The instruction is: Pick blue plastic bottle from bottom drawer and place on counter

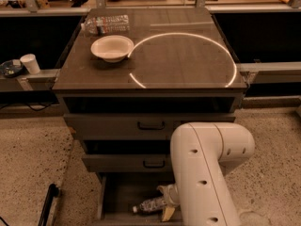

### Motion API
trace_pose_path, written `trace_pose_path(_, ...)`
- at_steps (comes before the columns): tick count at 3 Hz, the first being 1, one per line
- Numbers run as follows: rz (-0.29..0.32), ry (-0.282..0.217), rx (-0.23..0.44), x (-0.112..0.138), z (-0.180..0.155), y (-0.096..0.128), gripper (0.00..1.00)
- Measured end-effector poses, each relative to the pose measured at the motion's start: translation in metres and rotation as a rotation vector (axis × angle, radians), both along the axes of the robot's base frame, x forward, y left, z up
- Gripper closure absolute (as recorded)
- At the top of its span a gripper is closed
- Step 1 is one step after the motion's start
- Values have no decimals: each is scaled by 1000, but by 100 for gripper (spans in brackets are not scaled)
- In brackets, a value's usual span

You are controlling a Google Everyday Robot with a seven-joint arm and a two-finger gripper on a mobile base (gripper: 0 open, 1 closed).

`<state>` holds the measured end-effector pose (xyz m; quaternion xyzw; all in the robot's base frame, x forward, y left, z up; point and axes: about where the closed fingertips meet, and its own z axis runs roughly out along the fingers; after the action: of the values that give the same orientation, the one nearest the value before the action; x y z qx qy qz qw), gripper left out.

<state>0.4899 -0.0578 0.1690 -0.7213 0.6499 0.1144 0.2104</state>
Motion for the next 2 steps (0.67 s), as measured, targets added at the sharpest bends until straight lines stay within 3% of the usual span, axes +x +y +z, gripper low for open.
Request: trace_pose_path(2,0,0,0,0,7,0,24)
